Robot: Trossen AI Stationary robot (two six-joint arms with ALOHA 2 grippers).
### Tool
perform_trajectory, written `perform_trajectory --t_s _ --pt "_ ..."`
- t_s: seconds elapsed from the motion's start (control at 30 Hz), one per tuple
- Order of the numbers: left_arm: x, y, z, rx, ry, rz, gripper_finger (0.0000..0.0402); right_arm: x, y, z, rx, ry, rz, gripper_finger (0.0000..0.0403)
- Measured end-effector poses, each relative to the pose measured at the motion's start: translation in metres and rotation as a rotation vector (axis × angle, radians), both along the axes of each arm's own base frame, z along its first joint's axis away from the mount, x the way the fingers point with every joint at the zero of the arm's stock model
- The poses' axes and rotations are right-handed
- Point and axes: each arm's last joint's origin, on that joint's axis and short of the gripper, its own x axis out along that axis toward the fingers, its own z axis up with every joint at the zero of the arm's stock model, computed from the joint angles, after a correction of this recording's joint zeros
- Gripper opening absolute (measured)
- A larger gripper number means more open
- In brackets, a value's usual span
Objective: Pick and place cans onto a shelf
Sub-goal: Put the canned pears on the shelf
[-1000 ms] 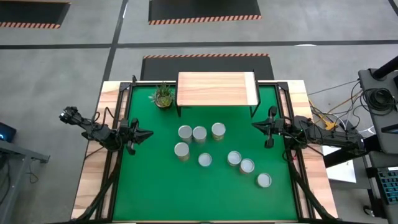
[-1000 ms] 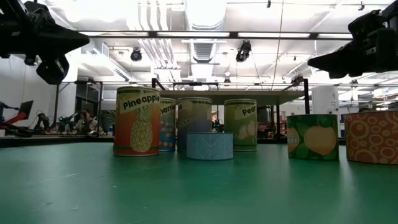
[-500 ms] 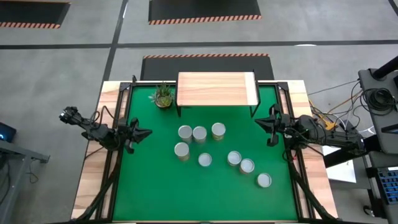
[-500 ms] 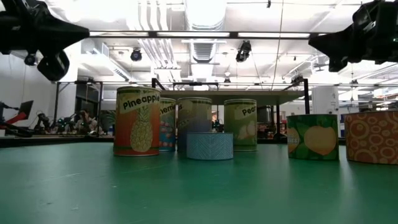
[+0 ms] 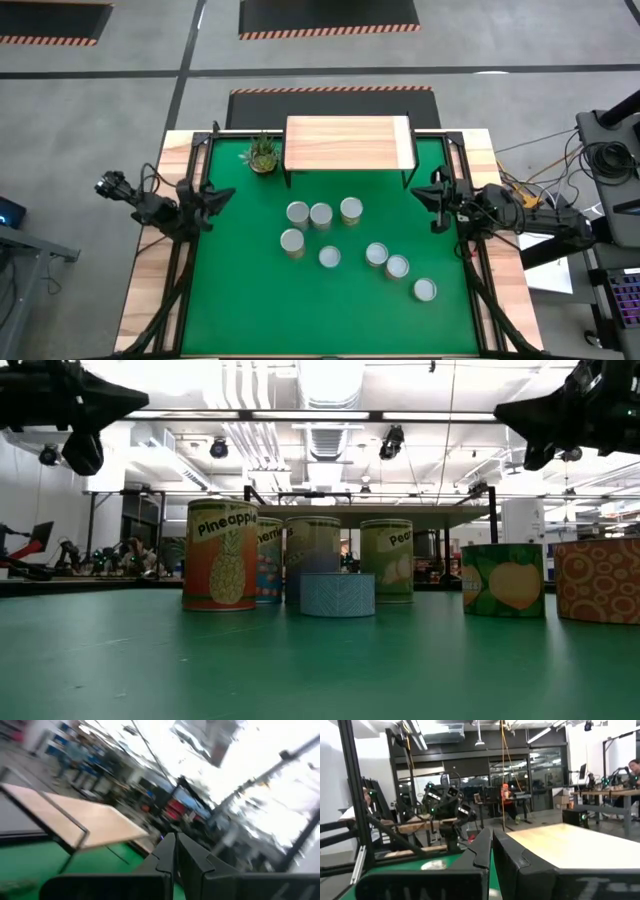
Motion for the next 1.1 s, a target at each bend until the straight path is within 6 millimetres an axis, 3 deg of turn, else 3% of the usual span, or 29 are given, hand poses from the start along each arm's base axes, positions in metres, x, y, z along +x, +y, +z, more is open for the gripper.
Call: perform_trajectory --t_s 0.17,0.43,0.6,0.83,1.1 --pt "-0.001 0.000 0.004 0.047 -0.009 0.013 0.0000 0.010 -0.002 0.003 -0.007 -0.026 0.000 0.0009" --pt "-0.002 -0.003 0.021 0.297 -0.068 -0.056 0.0000 0.040 -0.007 -0.002 0.029 0.127 -0.030 0.0009" --pt "-0.001 -0.004 0.042 0.374 -0.042 -0.021 0.0000 0.064 -0.010 0.017 0.019 0.173 -0.035 0.0009" --pt "0.002 -0.006 0.081 0.506 -0.005 0.043 0.0000 0.103 -0.014 0.043 0.029 0.437 -0.030 0.0009" --pt "0.015 -0.012 0.117 0.603 0.058 0.068 0.0000 0.134 0.007 0.070 0.017 0.782 -0.105 0.0009"
